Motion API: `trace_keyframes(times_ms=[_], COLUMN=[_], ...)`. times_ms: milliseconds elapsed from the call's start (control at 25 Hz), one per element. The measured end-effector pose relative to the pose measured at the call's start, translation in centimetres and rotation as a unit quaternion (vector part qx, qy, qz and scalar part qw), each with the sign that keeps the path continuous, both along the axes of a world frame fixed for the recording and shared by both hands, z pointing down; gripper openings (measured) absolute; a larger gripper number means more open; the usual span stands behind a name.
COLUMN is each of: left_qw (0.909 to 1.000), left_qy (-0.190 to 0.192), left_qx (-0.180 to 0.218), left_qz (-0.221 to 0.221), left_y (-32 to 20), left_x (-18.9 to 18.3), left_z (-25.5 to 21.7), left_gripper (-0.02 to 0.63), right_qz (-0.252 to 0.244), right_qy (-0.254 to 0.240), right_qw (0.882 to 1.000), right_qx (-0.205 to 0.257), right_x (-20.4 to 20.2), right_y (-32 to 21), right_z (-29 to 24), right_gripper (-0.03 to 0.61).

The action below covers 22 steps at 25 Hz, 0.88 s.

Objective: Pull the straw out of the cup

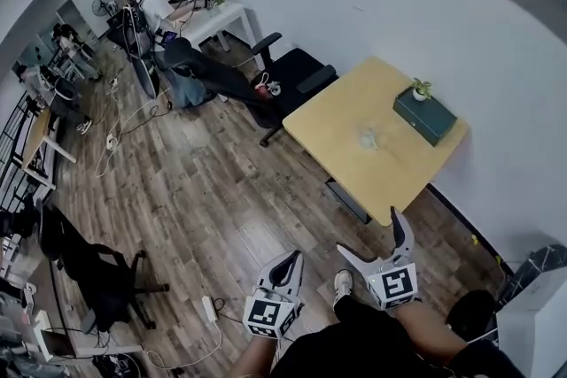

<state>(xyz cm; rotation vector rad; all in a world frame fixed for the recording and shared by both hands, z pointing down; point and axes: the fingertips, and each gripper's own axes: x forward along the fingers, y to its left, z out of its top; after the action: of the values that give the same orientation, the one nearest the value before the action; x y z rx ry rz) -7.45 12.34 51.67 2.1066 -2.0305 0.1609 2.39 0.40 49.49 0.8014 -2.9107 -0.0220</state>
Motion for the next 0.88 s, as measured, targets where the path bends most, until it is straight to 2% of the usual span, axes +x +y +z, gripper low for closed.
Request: trace_keyframes(times_ms=[400,560,880], left_qw=[0.9995,0.9995,0.9985], left_qy=[0.007,0.017,0.015], left_qx=[-0.022,-0.015,-0.005], left_qz=[0.023,0.023,0.052], left_y=[-9.0,-11.9,-15.9], left_x=[-1.5,-2.2,-3.3], left_z=[1.0,0.2,-0.2], left_gripper=[0.020,0.020,0.020], right_qz=[0.025,0.033,0.055], right_qy=[0.001,0.008,0.015], right_qw=[0.999,0.999,0.998], right_qx=[-0.022,-0.025,-0.025], right_x=[-0.9,-0.9,-1.2], right_y=[-8.6,-10.7,-13.7], right_z=[1.9,2.2,2.6], right_gripper=[0.596,0.595,0.595])
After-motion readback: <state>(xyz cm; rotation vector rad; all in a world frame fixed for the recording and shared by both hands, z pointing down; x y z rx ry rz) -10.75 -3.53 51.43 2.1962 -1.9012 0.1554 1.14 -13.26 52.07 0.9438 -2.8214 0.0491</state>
